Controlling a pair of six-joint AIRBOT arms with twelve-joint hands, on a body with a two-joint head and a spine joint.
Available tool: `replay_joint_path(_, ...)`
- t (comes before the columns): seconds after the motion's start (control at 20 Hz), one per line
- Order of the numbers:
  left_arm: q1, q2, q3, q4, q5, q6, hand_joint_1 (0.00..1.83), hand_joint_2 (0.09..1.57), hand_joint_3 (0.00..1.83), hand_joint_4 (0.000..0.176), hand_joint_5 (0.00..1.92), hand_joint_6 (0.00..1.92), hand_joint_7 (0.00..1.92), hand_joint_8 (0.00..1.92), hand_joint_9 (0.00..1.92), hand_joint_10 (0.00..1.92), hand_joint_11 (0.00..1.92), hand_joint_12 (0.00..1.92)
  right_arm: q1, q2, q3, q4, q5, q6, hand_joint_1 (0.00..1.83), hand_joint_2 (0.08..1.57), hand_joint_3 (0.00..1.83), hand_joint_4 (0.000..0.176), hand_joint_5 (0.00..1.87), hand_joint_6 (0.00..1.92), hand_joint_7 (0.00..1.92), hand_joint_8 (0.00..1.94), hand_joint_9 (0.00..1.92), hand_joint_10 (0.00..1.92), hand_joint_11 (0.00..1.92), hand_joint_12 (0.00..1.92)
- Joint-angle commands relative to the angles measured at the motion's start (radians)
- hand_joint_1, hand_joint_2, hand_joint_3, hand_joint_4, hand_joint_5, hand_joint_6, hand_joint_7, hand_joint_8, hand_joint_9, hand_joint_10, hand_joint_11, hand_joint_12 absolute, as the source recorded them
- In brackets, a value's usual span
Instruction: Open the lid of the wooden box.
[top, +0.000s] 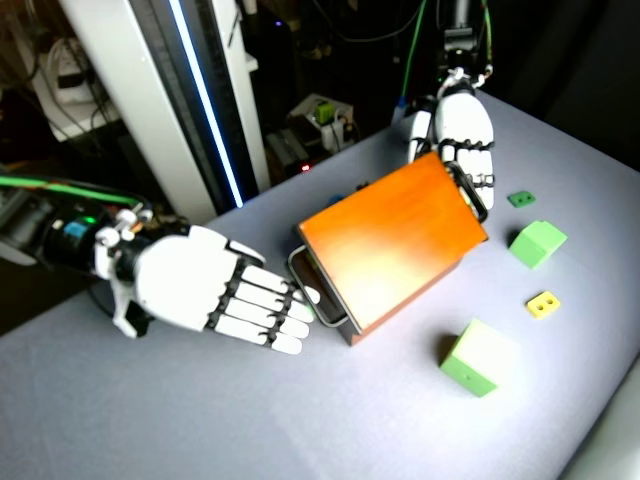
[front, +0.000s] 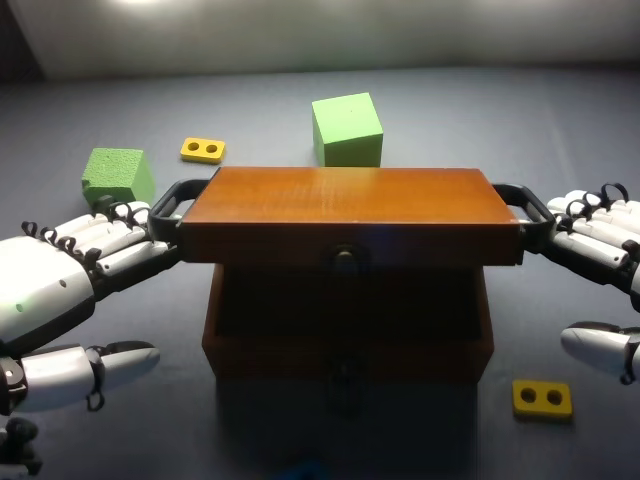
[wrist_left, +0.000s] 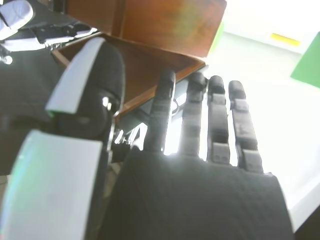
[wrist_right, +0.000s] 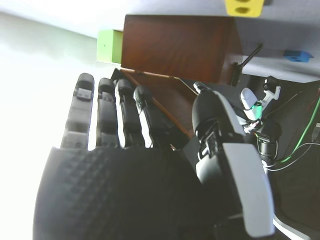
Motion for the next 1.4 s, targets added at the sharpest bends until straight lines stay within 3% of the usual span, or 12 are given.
replay_joint_path(0.0, -0.004, 0.01, -0.001, -0.028, -0.143, 0.003, 0.44, 1.36, 0.0, 0.077, 0.0, 0.0, 0.0, 0.0, 0.0, 0.0, 0.0, 0.0, 0.016, 0.009, -0.001, 0.003, 0.159, 0.01, 0.26, 1.46, 0.0, 0.0, 0.0, 0.0, 0.0, 0.0, 0.0, 0.0, 0.0, 0.0)
replay_joint_path(0.2, -0.004, 0.013, 0.002, -0.044, -0.17, 0.01, 0.51, 1.35, 0.0, 0.052, 0.0, 0.0, 0.0, 0.0, 0.0, 0.0, 0.0, 0.0, 0.027, 0.013, 0.003, 0.004, 0.167, 0.01, 0.24, 1.46, 0.0, 0.0, 0.0, 0.0, 0.0, 0.0, 0.0, 0.0, 0.0, 0.0)
replay_joint_path(0.45, -0.017, 0.006, 0.011, -0.086, -0.21, 0.033, 0.49, 1.34, 0.0, 0.063, 0.0, 0.0, 0.0, 0.0, 0.0, 0.0, 0.0, 0.0, 0.052, 0.006, 0.018, 0.013, 0.169, 0.009, 0.32, 1.49, 0.0, 0.0, 0.0, 0.0, 0.0, 0.0, 0.0, 0.0, 0.03, 0.02)
replay_joint_path(0.5, -0.023, 0.003, 0.015, -0.092, -0.211, 0.037, 0.51, 1.34, 0.0, 0.052, 0.0, 0.0, 0.0, 0.0, 0.0, 0.0, 0.0, 0.0, 0.058, 0.003, 0.022, 0.017, 0.169, 0.008, 0.29, 1.49, 0.0, 0.0, 0.0, 0.0, 0.0, 0.0, 0.0, 0.0, 0.0, 0.11)
replay_joint_path(0.65, -0.053, -0.012, 0.035, -0.119, -0.214, 0.053, 0.48, 1.33, 0.0, 0.092, 0.0, 0.0, 0.0, 0.0, 0.0, 0.0, 0.0, 0.0, 0.079, -0.008, 0.04, 0.047, 0.171, -0.007, 0.33, 1.47, 0.0, 0.012, 0.0, 0.0, 0.0, 0.0, 0.0, 0.0, 0.0, 0.52)
replay_joint_path(0.7, -0.059, -0.015, 0.039, -0.123, -0.214, 0.056, 0.48, 1.34, 0.0, 0.086, 0.0, 0.0, 0.0, 0.0, 0.0, 0.0, 0.0, 0.0, 0.083, -0.01, 0.043, 0.05, 0.171, -0.008, 0.42, 1.48, 0.0, 0.023, 0.0, 0.0, 0.0, 0.0, 0.0, 0.0, 0.0, 0.56)
replay_joint_path(0.8, -0.082, -0.034, 0.059, -0.139, -0.209, 0.059, 0.47, 1.34, 0.0, 0.076, 0.0, 0.0, 0.0, 0.0, 0.0, 0.0, 0.0, 0.0, 0.094, -0.018, 0.055, 0.068, 0.171, -0.016, 0.45, 1.48, 0.0, 0.044, 0.0, 0.0, 0.0, 0.0, 0.0, 0.0, 0.0, 0.06)
replay_joint_path(0.85, -0.097, -0.046, 0.071, -0.146, -0.206, 0.059, 0.51, 1.34, 0.0, 0.079, 0.0, 0.0, 0.0, 0.0, 0.0, 0.0, 0.0, 0.0, 0.099, -0.023, 0.062, 0.079, 0.171, -0.017, 0.47, 1.47, 0.0, 0.014, 0.0, 0.0, 0.0, 0.0, 0.0, 0.0, 0.0, 0.01)
replay_joint_path(0.95, -0.121, -0.062, 0.09, -0.153, -0.186, 0.059, 0.56, 1.33, 0.0, 0.057, 0.0, 0.0, 0.0, 0.0, 0.0, 0.0, 0.0, 0.0, 0.106, -0.03, 0.076, 0.095, 0.17, -0.017, 0.42, 1.47, 0.0, 0.0, 0.0, 0.0, 0.0, 0.0, 0.0, 0.0, 0.0, 0.0)
replay_joint_path(1.05, -0.126, -0.074, 0.104, -0.175, -0.184, 0.058, 0.59, 1.34, 0.0, 0.077, 0.0, 0.0, 0.0, 0.0, 0.0, 0.0, 0.0, 0.0, 0.115, -0.04, 0.088, 0.114, 0.17, -0.023, 0.55, 1.48, 0.0, 0.0, 0.0, 0.0, 0.0, 0.0, 0.0, 0.0, 0.0, 0.0)
replay_joint_path(1.2, -0.126, -0.083, 0.11, -0.207, -0.215, 0.058, 0.6, 1.34, 0.0, 0.044, 0.0, 0.0, 0.0, 0.0, 0.0, 0.0, 0.0, 0.0, 0.119, -0.043, 0.091, 0.127, 0.18, -0.025, 0.62, 1.48, 0.0, 0.0, 0.0, 0.0, 0.0, 0.0, 0.0, 0.0, 0.0, 0.0)
replay_joint_path(1.35, -0.12, -0.082, 0.102, -0.216, -0.261, 0.058, 0.49, 1.37, 0.01, 0.065, 0.0, 0.0, 0.0, 0.0, 0.0, 0.0, 0.0, 0.0, 0.119, -0.028, 0.071, 0.132, 0.217, -0.029, 0.54, 1.47, 0.0, 0.026, 0.0, 0.0, 0.0, 0.0, 0.0, 0.0, 0.0, 0.0)
